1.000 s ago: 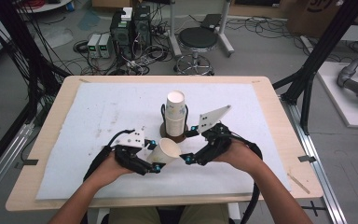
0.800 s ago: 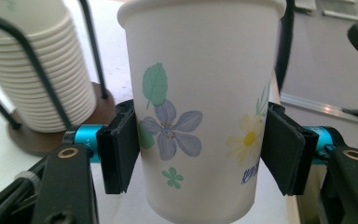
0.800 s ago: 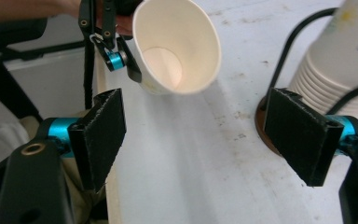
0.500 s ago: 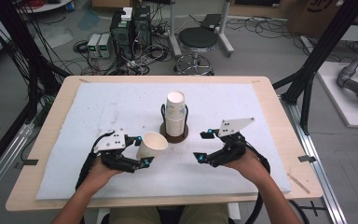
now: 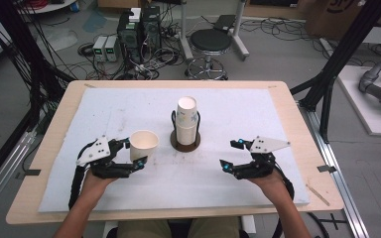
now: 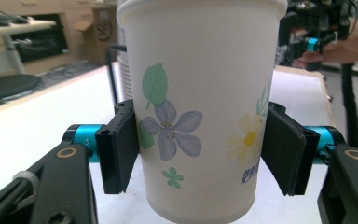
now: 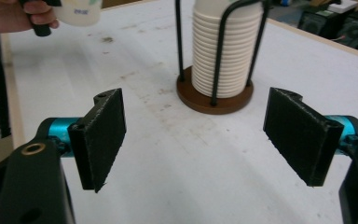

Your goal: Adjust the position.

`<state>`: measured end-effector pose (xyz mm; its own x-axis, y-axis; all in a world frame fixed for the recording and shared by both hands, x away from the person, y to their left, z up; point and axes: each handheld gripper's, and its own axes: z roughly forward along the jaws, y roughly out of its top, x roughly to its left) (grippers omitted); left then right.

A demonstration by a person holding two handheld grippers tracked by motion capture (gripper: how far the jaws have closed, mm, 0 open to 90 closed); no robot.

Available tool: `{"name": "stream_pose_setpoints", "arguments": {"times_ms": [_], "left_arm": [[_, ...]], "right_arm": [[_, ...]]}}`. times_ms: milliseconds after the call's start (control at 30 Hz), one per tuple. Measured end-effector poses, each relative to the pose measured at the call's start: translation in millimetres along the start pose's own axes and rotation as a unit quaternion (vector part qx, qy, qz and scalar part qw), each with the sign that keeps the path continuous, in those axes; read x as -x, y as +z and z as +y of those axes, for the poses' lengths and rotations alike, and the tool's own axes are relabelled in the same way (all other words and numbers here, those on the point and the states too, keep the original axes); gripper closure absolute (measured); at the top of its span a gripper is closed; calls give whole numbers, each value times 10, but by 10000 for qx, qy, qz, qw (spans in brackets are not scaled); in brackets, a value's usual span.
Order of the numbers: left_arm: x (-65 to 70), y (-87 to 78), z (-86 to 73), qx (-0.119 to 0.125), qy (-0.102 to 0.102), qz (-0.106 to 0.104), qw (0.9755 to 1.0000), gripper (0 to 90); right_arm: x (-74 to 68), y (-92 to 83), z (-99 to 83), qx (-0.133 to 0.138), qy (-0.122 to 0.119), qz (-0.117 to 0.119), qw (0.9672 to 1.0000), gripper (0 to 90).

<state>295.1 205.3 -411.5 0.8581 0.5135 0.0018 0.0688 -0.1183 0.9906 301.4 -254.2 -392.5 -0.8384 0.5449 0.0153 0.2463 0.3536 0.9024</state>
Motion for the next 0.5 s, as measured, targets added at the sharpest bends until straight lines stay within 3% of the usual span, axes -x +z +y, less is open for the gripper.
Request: {"name": "stream_pose_setpoints", "arguments": {"times_ms": [267, 500], "left_arm": [[-80, -143, -52, 278, -26, 273, 9992, 333], [-109, -193, -59, 376, 0, 425, 9984, 329]], "right_arm": [[42, -31, -87, -29, 97, -260, 9996, 216], [45, -36, -73, 19, 105, -298, 9995, 216]]}}
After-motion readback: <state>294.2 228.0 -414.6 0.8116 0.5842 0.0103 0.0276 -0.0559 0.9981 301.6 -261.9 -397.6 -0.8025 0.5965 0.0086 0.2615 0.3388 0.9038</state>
